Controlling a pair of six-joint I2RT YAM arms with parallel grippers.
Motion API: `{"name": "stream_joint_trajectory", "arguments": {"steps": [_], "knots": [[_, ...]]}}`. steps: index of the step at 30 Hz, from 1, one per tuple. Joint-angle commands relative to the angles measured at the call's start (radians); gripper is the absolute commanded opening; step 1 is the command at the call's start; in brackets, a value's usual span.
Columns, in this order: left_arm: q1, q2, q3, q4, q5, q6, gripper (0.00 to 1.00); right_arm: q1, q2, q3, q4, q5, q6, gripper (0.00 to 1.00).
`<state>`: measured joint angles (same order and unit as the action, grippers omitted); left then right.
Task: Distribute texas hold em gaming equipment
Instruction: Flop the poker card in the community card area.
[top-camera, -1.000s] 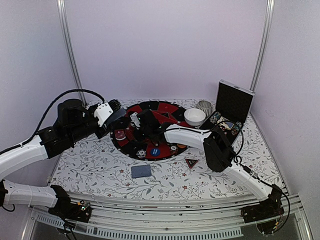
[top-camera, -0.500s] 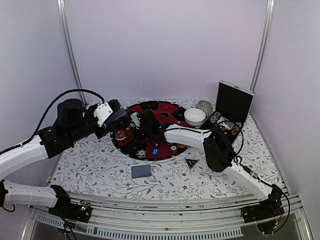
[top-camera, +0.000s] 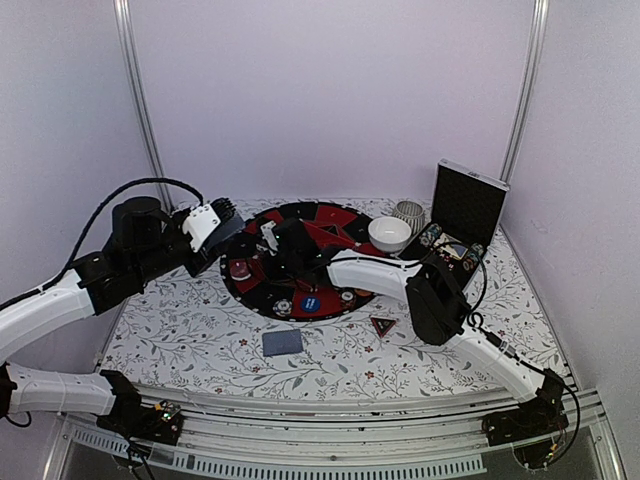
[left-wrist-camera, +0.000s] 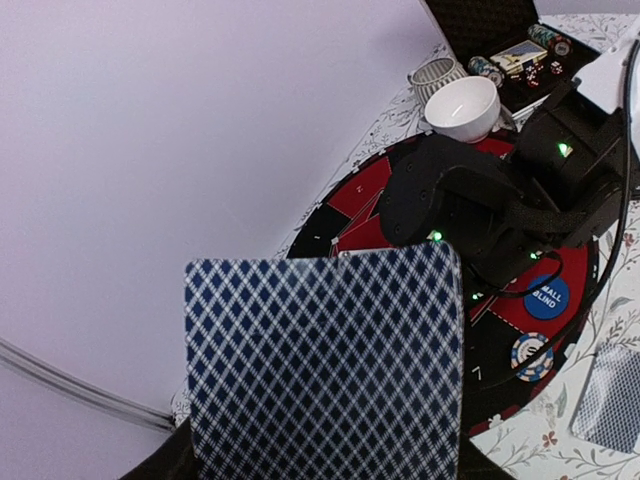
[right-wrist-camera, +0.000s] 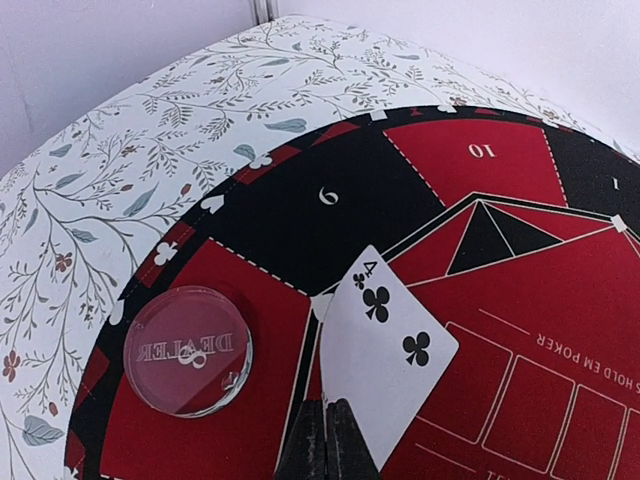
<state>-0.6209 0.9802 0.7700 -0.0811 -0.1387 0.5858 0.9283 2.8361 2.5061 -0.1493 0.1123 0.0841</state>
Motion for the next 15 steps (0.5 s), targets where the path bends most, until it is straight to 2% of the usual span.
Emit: {"name": "stream_joint_trajectory", "arguments": {"steps": [1,4,15], "knots": [[0.015,-0.014,0.031,0.007,0.016,-0.014,0.56,0.033,0.015,-0.019,-0.012,0.116,0.010,0.01],[0.015,-0.018,0.031,0.007,0.023,-0.017,0.56,0.032,-0.010,-0.056,-0.019,0.171,-0.011,0.01],[0.015,-0.033,0.026,0.006,0.025,-0.015,0.56,0.046,0.001,-0.062,-0.018,0.116,0.036,0.01]]}}
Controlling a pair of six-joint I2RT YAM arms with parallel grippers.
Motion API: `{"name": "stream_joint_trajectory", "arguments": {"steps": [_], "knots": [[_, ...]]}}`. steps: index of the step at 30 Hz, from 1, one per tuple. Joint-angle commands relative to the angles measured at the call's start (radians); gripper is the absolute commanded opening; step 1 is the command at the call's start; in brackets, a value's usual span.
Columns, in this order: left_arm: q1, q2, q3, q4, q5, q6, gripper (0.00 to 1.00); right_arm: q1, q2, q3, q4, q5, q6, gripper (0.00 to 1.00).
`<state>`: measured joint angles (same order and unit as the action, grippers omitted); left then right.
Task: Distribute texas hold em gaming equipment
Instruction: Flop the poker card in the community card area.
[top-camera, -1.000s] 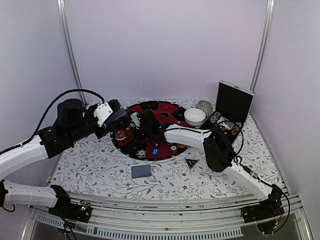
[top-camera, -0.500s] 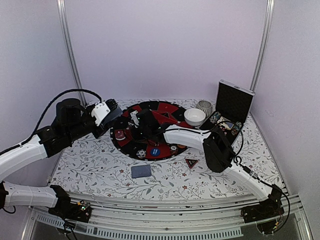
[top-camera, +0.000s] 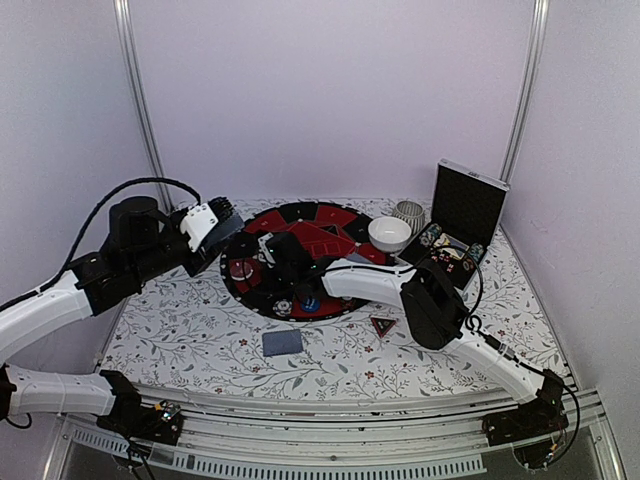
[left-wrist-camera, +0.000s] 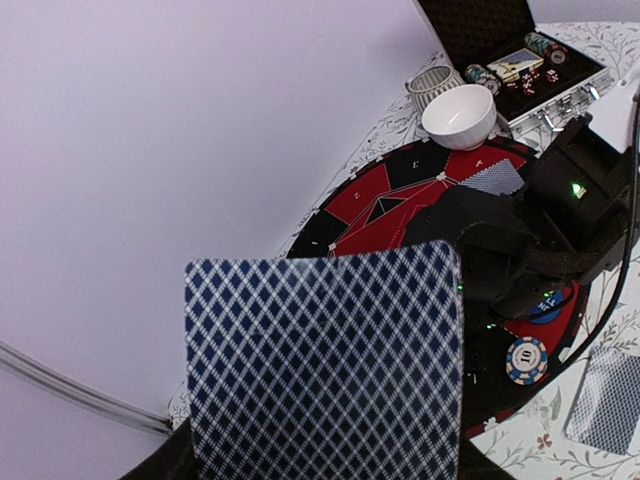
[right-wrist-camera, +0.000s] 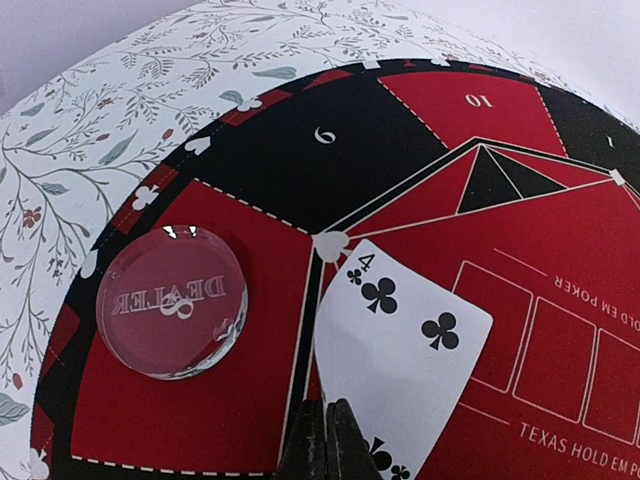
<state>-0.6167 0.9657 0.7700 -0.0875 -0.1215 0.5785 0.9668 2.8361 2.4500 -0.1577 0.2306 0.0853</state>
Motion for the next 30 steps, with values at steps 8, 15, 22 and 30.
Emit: {"name": "stream_joint_trajectory", "arguments": {"steps": [8,15,22,30], "knots": [[0.011,-0.021,0.025,0.013,0.010,-0.008,0.56,0.004,0.036,0.020,0.035,-0.026,0.045,0.02],[0.011,-0.024,0.023,0.015,0.010,-0.008,0.57,-0.002,0.026,0.020,0.042,-0.063,0.009,0.20],[0.011,-0.029,0.022,0.016,0.014,-0.011,0.57,0.000,-0.044,-0.004,0.044,-0.151,0.003,0.34],[0.010,-0.041,0.015,0.019,0.021,-0.007,0.57,-0.011,-0.149,-0.035,0.054,-0.163,-0.006,0.51]]}}
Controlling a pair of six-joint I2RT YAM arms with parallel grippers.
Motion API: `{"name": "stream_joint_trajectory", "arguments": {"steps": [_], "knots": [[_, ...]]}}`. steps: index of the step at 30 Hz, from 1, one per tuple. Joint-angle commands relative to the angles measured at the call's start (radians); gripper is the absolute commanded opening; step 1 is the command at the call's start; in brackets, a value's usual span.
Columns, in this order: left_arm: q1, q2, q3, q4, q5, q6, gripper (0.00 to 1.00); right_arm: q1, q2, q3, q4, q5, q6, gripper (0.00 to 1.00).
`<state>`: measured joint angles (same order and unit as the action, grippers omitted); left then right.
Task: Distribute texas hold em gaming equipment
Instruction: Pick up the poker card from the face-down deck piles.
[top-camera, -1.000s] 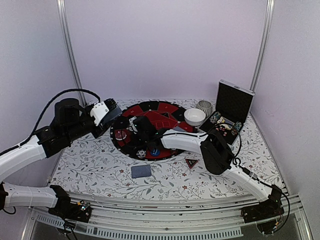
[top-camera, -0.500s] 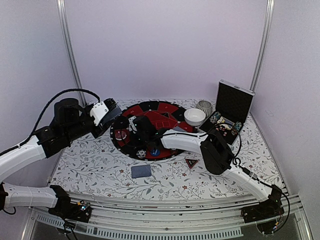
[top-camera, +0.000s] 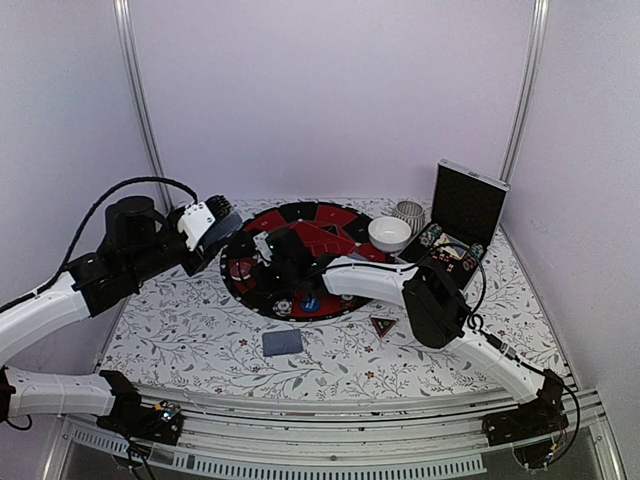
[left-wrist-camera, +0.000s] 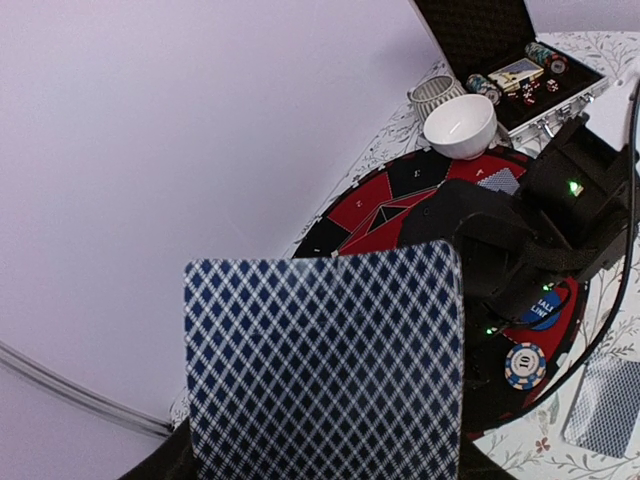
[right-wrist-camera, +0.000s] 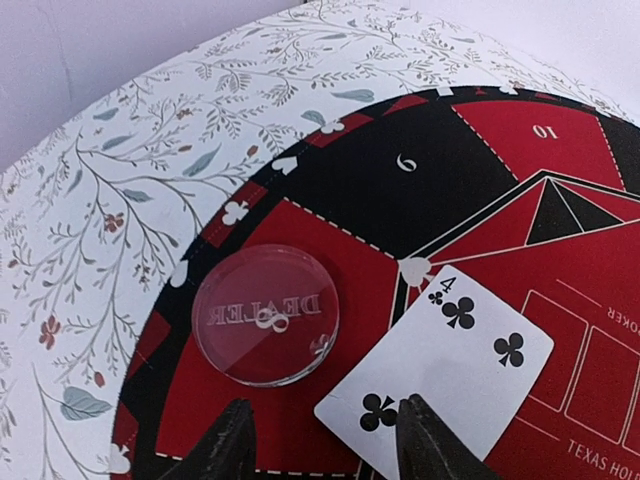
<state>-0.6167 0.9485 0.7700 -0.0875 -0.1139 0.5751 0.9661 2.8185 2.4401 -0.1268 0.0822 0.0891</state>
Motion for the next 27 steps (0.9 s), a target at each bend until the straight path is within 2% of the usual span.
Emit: {"name": "stream_joint_trajectory", "arguments": {"steps": [1,5,9,16,21,24,27], "knots": [[0.008,-0.025,0.014,0.019,0.014,-0.003,0.57,-0.014,-0.151,-0.039,0.024,-0.013,-0.010,0.54],[0.011,-0.024,0.006,0.024,0.018,0.005,0.57,-0.020,-0.248,-0.110,0.022,-0.018,-0.017,0.66],[0.010,-0.027,-0.014,0.029,0.048,0.027,0.57,-0.040,-0.392,-0.227,0.007,-0.069,-0.027,0.98],[0.005,-0.080,-0.075,0.046,0.193,0.083,0.57,-0.145,-0.722,-0.541,0.006,-0.443,0.054,0.99],[-0.005,-0.062,-0.087,0.044,0.206,0.114,0.55,-0.146,-0.895,-0.667,0.041,-0.669,0.068,0.99],[-0.015,-0.063,-0.099,0.043,0.226,0.137,0.53,-0.141,-0.940,-0.727,0.120,-0.776,0.157,0.99],[-0.039,-0.076,-0.112,0.045,0.240,0.159,0.53,-0.113,-0.928,-0.721,0.117,-0.777,0.213,0.99]]}}
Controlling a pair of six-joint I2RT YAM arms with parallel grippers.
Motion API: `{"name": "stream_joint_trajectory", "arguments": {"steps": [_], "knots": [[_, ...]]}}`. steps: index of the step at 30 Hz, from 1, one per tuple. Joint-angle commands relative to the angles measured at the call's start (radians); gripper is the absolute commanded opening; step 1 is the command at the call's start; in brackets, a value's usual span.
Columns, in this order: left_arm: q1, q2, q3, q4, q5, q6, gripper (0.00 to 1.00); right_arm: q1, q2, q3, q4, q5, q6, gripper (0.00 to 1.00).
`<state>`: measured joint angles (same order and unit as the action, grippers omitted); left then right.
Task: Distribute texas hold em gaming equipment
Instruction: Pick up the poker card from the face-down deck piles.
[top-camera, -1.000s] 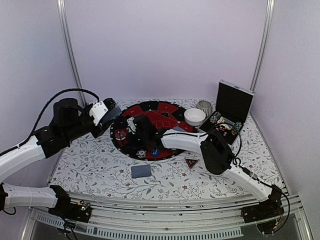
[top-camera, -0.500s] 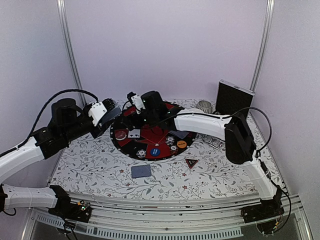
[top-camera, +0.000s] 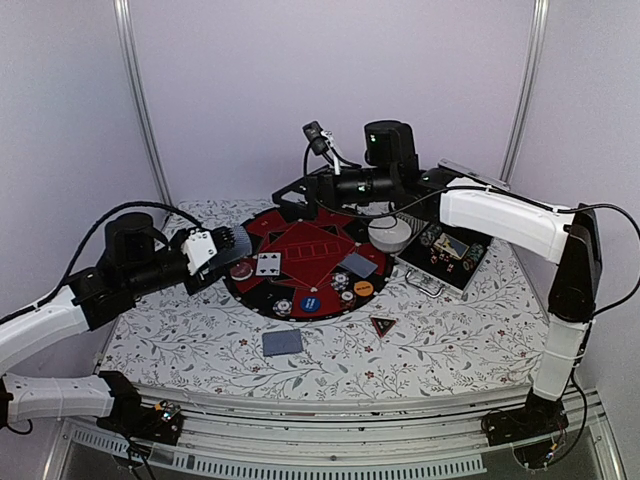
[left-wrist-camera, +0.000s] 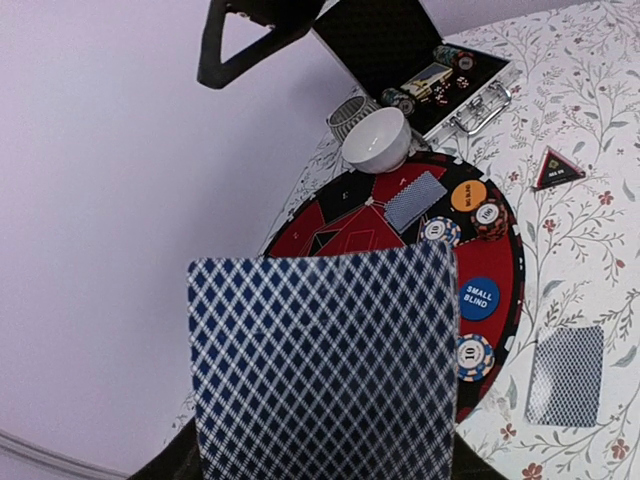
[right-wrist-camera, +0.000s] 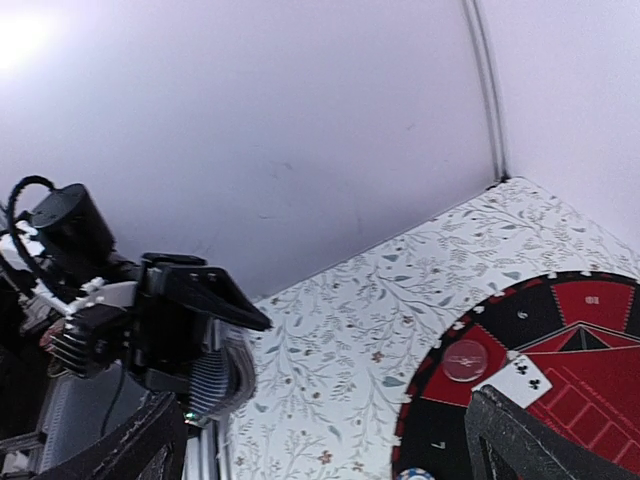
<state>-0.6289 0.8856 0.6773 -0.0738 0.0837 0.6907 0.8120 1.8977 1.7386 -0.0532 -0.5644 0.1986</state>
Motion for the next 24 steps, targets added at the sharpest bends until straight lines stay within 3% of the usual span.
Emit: {"name": "stream_joint_trajectory", "arguments": {"steps": [1,7,17,24], "knots": [[-0.035,-0.016,-0.024,0.032,0.043,0.052,0.52,0.052,0.010,-0.003,0.025,-0.113,0.113,0.99],[-0.067,-0.005,-0.041,0.047,0.015,0.075,0.52,0.096,0.136,0.121,-0.072,-0.112,0.148,0.99],[-0.069,0.014,-0.048,0.064,0.000,0.067,0.52,0.138,0.216,0.157,-0.089,-0.165,0.147,0.99],[-0.070,0.013,-0.051,0.074,0.002,0.064,0.52,0.141,0.264,0.211,-0.184,0.045,0.131,0.99]]}}
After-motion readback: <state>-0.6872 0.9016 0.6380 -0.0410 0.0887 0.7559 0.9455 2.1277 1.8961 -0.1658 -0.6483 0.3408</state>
